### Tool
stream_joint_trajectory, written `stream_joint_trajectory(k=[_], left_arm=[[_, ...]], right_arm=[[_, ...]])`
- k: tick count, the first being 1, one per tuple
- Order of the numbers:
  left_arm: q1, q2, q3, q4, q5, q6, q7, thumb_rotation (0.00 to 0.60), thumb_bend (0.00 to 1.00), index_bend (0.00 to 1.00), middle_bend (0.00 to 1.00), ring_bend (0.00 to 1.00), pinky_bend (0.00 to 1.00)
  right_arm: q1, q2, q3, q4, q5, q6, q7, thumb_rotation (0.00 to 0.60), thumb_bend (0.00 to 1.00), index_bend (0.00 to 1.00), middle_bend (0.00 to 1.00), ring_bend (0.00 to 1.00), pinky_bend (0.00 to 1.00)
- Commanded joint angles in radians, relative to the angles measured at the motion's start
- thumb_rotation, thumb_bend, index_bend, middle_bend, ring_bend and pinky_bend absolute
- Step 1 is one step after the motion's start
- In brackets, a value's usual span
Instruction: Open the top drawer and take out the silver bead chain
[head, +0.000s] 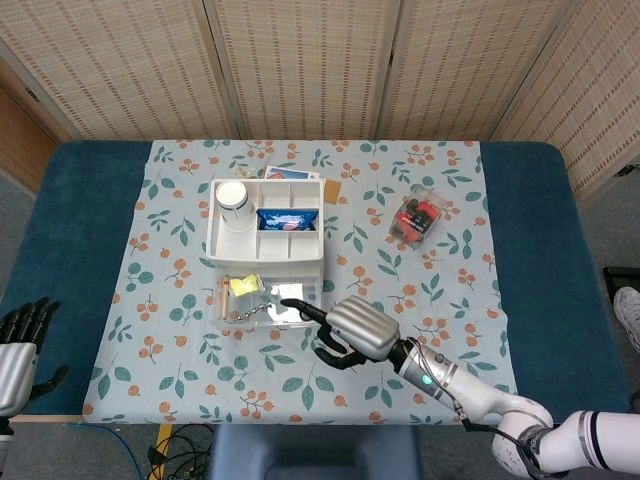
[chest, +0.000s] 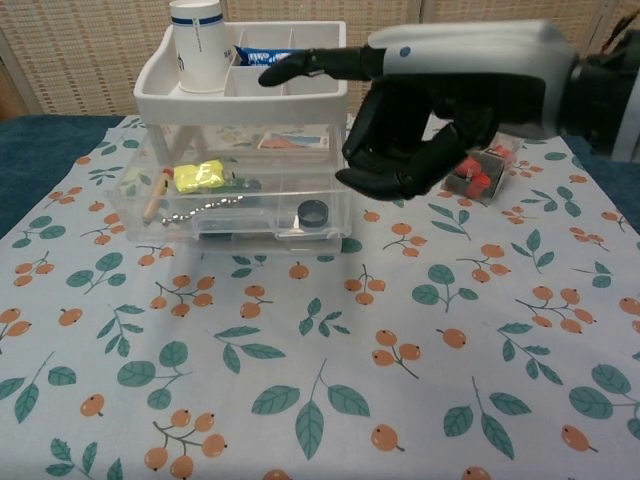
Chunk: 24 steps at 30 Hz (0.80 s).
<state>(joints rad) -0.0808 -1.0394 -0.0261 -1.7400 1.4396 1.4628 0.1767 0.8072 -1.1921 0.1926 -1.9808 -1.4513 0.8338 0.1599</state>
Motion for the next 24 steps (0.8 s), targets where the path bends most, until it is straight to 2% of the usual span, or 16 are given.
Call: stream_joint_trajectory(k=[1, 5, 9, 15, 24], left_arm=[[0.003, -0.001, 0.001, 0.0, 0.003, 0.004, -0.003, 0.6, 0.23, 0.08, 0.07, 0.05, 0.08], [0.009, -0.006, 0.002, 0.002, 0.01, 0.015, -0.01, 0.6, 0.23, 0.08, 0.07, 0.05, 0.08], [0.014, -0.001, 0.004, 0.0, 0.016, 0.024, -0.012, 0.6, 0.23, 0.08, 0.07, 0.05, 0.08], [0.023, 0.009, 0.002, -0.007, 0.015, 0.037, -0.013, 0.6, 0.23, 0.08, 0.07, 0.05, 0.08], [0.034, 0.011, 0.001, -0.01, 0.01, 0.048, -0.018, 0.6, 0.23, 0.08, 0.07, 0.05, 0.08]], right_arm=[[0.066, 0.014, 0.067, 0.008, 0.061, -0.046, -0.046, 0.6, 0.49, 0.2, 0.85, 0.93, 1.0], [0.168, -0.011, 0.123, 0.071, 0.159, -0.125, -0.127, 0.6, 0.5, 0.26, 0.86, 0.93, 1.0], [0.26, -0.052, 0.134, 0.144, 0.257, -0.199, -0.205, 0.6, 0.5, 0.29, 0.88, 0.94, 1.0], [0.38, -0.128, 0.113, 0.258, 0.364, -0.258, -0.321, 0.6, 0.48, 0.32, 0.9, 0.96, 1.0], [0.499, -0.2, 0.065, 0.367, 0.448, -0.276, -0.448, 0.6, 0.32, 0.33, 0.94, 1.0, 1.0]])
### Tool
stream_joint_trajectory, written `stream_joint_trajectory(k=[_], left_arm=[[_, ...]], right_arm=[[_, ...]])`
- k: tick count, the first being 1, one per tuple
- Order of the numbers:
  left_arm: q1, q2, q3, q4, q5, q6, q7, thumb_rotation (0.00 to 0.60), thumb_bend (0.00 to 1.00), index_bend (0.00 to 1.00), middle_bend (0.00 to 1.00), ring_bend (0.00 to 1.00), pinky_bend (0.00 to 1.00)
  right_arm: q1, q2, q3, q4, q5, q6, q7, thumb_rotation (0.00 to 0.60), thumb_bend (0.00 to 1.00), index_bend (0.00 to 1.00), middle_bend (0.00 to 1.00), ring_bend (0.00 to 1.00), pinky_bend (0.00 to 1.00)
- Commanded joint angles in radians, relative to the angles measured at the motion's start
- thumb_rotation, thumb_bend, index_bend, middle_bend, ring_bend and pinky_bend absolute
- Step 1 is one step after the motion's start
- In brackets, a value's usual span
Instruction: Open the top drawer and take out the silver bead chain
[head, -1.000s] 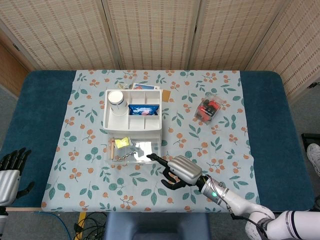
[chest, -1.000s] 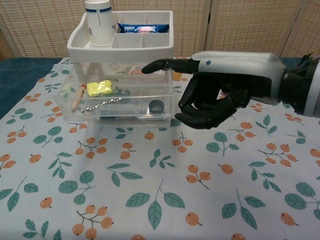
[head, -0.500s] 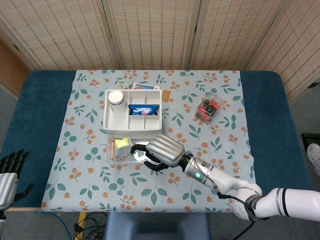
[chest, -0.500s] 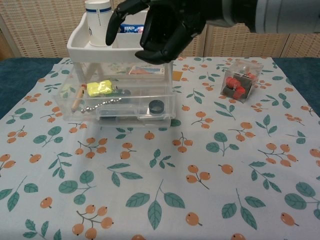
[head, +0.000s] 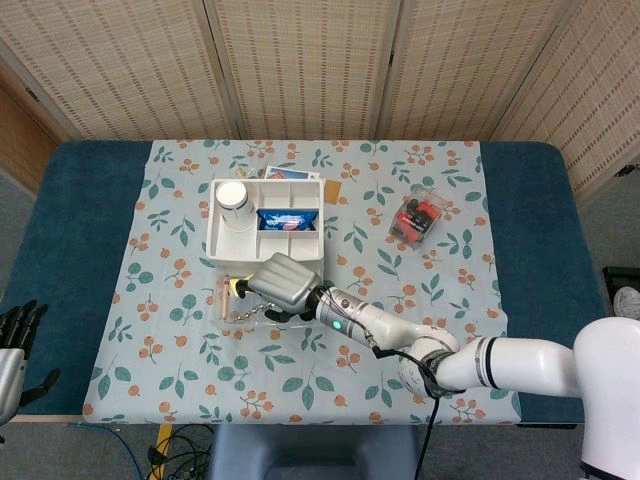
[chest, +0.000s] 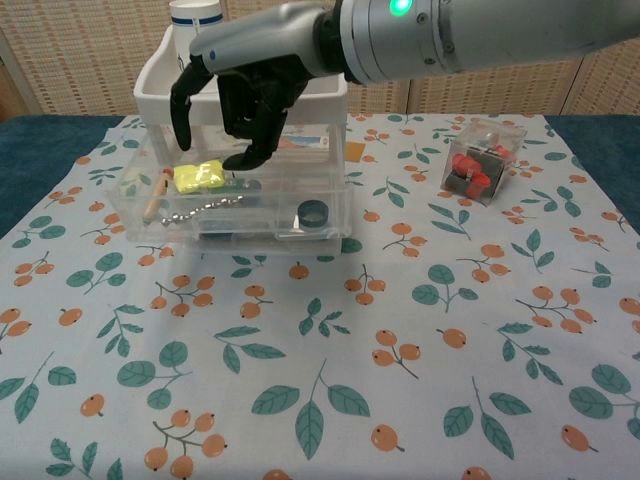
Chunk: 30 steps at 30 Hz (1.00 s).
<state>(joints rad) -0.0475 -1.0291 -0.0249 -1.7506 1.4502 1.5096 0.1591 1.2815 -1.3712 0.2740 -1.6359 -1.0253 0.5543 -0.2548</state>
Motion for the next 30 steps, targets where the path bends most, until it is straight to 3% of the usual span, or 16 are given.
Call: stream_joint_trajectory(k=[1, 14, 30], left_arm=[[0.002, 0.001, -0.001, 0.001, -0.002, 0.002, -0.002, 0.6, 0.24, 0.08, 0.07, 0.05, 0.08], [0.005, 0.001, -0.005, 0.01, -0.001, 0.003, -0.017, 0.6, 0.24, 0.08, 0.07, 0.05, 0.08], [0.005, -0.003, -0.014, 0.028, -0.004, 0.002, -0.038, 0.6, 0.23, 0.08, 0.07, 0.05, 0.08]], right_arm=[[0.035, -0.028, -0.022, 0.03, 0.029, 0.009, -0.049, 0.6, 0.3, 0.34, 0.95, 1.0, 1.0], [0.123, -0.078, -0.115, 0.069, 0.113, 0.055, -0.23, 0.6, 0.26, 0.39, 0.98, 1.0, 1.0], [0.172, -0.11, -0.169, 0.092, 0.198, 0.083, -0.309, 0.6, 0.32, 0.43, 0.98, 1.0, 1.0]])
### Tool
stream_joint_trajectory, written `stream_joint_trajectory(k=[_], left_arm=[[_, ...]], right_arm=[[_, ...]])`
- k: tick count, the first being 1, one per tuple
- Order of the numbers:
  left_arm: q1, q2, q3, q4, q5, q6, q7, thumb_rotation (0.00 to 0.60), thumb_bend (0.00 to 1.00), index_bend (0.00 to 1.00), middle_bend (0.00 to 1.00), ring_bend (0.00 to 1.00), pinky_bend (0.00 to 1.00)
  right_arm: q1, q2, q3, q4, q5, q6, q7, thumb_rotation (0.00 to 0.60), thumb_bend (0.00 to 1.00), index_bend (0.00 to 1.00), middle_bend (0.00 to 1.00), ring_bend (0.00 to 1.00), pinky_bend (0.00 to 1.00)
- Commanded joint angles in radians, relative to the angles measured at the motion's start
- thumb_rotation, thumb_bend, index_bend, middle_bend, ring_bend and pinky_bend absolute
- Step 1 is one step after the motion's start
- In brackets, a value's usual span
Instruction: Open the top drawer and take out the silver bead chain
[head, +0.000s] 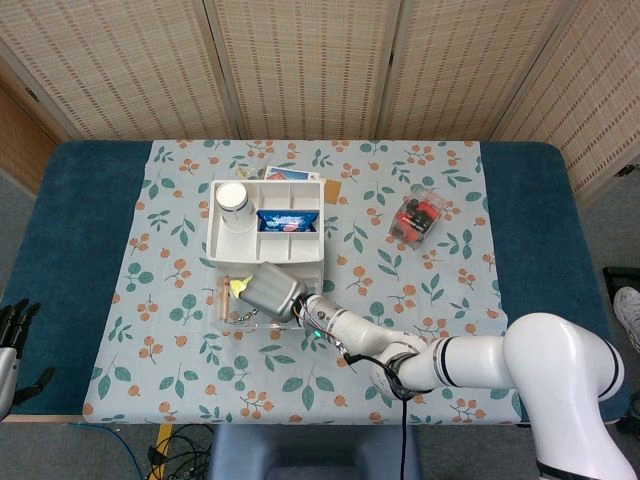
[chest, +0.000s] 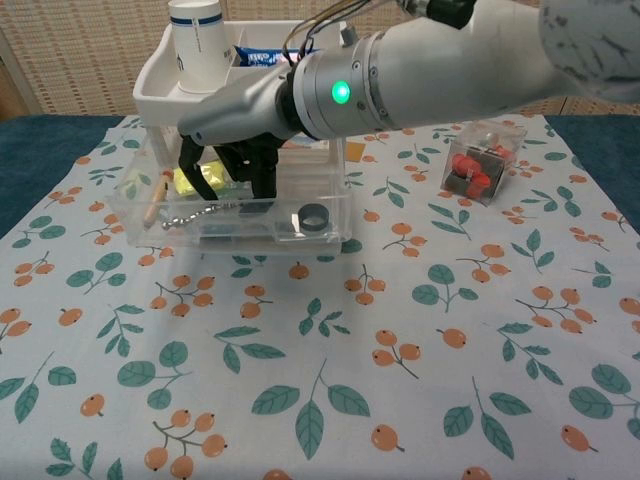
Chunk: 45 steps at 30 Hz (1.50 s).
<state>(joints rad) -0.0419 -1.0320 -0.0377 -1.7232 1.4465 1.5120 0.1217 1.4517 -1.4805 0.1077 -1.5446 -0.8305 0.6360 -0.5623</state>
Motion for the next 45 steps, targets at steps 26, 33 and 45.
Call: stream_joint_trajectory(k=[26, 33, 45], left_arm=[[0.002, -0.006, -0.006, 0.013, 0.002, 0.004, -0.008, 0.6, 0.23, 0.08, 0.07, 0.05, 0.08], [0.002, -0.004, -0.007, 0.014, 0.004, 0.006, -0.01, 0.6, 0.23, 0.08, 0.07, 0.05, 0.08], [0.002, 0.0, -0.006, 0.011, 0.013, 0.008, -0.015, 0.6, 0.24, 0.08, 0.07, 0.05, 0.08]], right_arm=[[-0.019, -0.032, -0.009, 0.036, -0.038, 0.053, 0.025, 0.6, 0.54, 0.6, 1.0, 1.0, 1.0], [-0.042, -0.025, 0.009, 0.018, -0.083, 0.092, 0.039, 0.6, 0.6, 0.64, 1.0, 1.0, 1.0], [-0.156, 0.148, 0.026, -0.168, -0.23, 0.253, 0.058, 0.6, 0.61, 0.64, 1.0, 1.0, 1.0]])
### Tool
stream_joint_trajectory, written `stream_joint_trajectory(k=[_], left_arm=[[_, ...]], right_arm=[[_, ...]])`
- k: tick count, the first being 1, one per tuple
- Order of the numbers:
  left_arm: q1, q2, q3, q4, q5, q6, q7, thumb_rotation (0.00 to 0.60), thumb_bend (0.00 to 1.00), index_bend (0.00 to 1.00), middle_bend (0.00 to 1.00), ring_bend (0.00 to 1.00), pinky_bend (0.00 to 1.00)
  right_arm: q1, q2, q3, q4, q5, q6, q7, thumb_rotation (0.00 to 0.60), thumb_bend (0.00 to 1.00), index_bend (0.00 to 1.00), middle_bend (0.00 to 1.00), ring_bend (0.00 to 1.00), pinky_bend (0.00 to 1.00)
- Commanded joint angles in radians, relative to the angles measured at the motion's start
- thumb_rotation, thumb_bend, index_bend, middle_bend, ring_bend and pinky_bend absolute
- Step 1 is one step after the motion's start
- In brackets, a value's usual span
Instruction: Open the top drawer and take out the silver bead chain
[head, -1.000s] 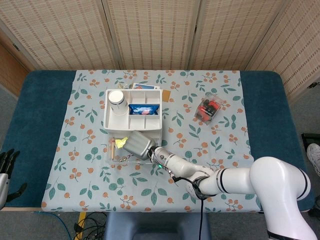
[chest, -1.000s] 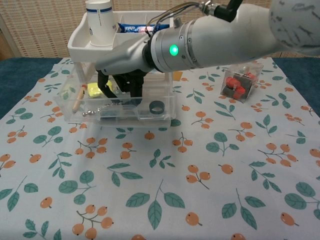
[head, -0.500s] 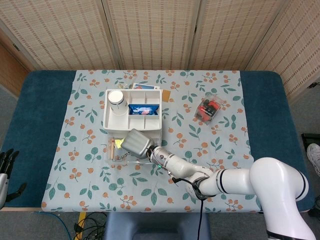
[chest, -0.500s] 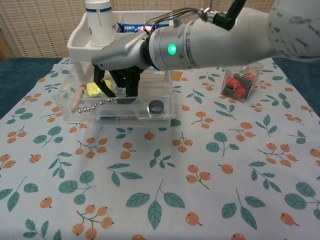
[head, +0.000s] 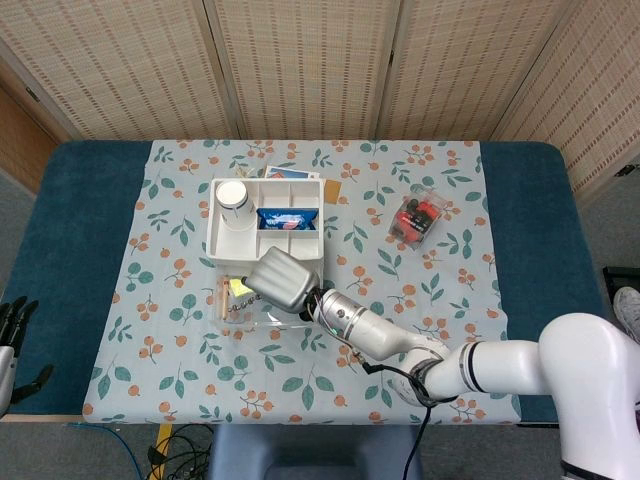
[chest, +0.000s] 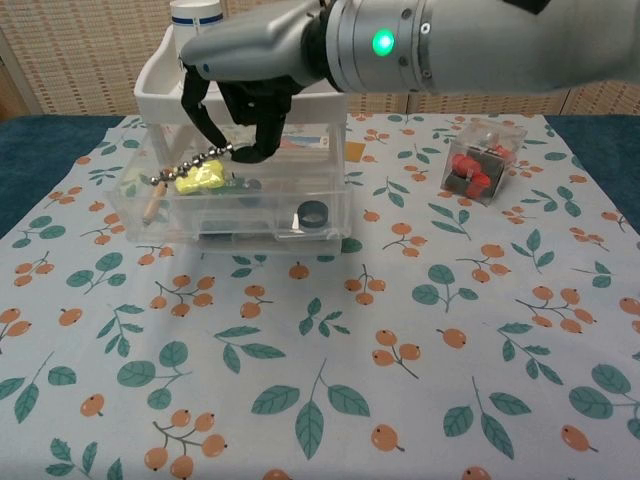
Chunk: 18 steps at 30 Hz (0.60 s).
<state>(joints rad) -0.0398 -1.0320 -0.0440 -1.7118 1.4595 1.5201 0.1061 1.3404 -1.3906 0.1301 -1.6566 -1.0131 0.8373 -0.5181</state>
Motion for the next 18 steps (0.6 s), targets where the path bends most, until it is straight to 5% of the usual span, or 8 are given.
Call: stream_joint_trajectory(k=[1, 10, 18], left_arm=[[0.0, -0.001, 0.0, 0.0, 0.0, 0.0, 0.002, 0.6, 0.24, 0.08, 0.07, 0.05, 0.08], [-0.013, 0.003, -0.004, -0.022, 0.02, -0.003, 0.022, 0.6, 0.24, 0.08, 0.07, 0.05, 0.08], [-0.021, -0.003, 0.0, -0.046, 0.035, -0.007, 0.051, 0.6, 0.23, 0.08, 0.07, 0.05, 0.08]], right_arm=[[-0.061, 0.081, 0.004, -0.077, -0.06, 0.066, 0.023, 0.6, 0.61, 0.64, 1.0, 1.0, 1.0], [-0.273, 0.307, -0.068, -0.243, -0.243, 0.213, 0.147, 0.6, 0.61, 0.64, 1.0, 1.0, 1.0], [-0.45, 0.383, -0.161, -0.222, -0.331, 0.277, 0.244, 0.6, 0.61, 0.64, 1.0, 1.0, 1.0]])
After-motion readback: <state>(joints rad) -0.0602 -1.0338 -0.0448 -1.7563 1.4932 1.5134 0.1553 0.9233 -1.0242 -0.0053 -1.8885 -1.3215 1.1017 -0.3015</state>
